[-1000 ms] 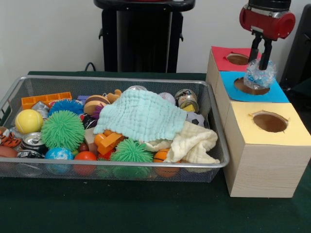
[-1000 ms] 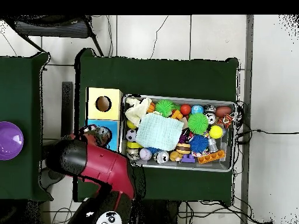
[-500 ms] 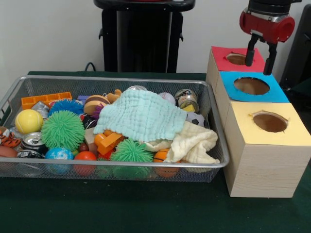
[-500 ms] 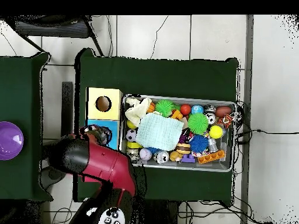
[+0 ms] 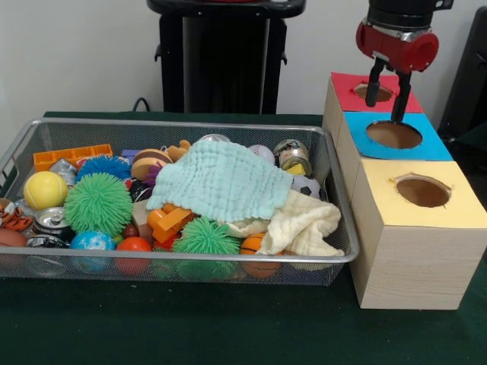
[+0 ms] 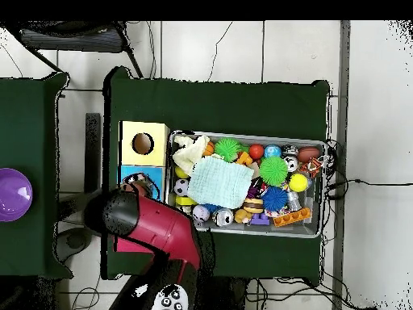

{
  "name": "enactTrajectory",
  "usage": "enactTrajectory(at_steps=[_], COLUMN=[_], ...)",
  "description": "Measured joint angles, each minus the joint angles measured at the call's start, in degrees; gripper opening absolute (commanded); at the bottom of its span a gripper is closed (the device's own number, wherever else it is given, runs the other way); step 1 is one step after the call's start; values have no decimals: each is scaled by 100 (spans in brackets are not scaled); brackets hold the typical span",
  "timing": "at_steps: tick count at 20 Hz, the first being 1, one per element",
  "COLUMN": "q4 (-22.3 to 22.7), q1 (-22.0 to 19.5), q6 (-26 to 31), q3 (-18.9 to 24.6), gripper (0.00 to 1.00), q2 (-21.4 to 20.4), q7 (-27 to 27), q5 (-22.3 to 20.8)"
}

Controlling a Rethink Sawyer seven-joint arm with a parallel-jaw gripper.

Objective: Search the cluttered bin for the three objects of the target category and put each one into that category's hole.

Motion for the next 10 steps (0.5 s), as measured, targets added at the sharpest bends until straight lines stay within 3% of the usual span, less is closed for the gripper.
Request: enactTrajectory(at_steps=[6, 10], q4=[3, -22], q1=[-349, -917], q6=[4, 4], q3=[-22, -25], gripper=[100, 100], q2=[-166, -332], q7=[0, 0], q5=[-281, -590])
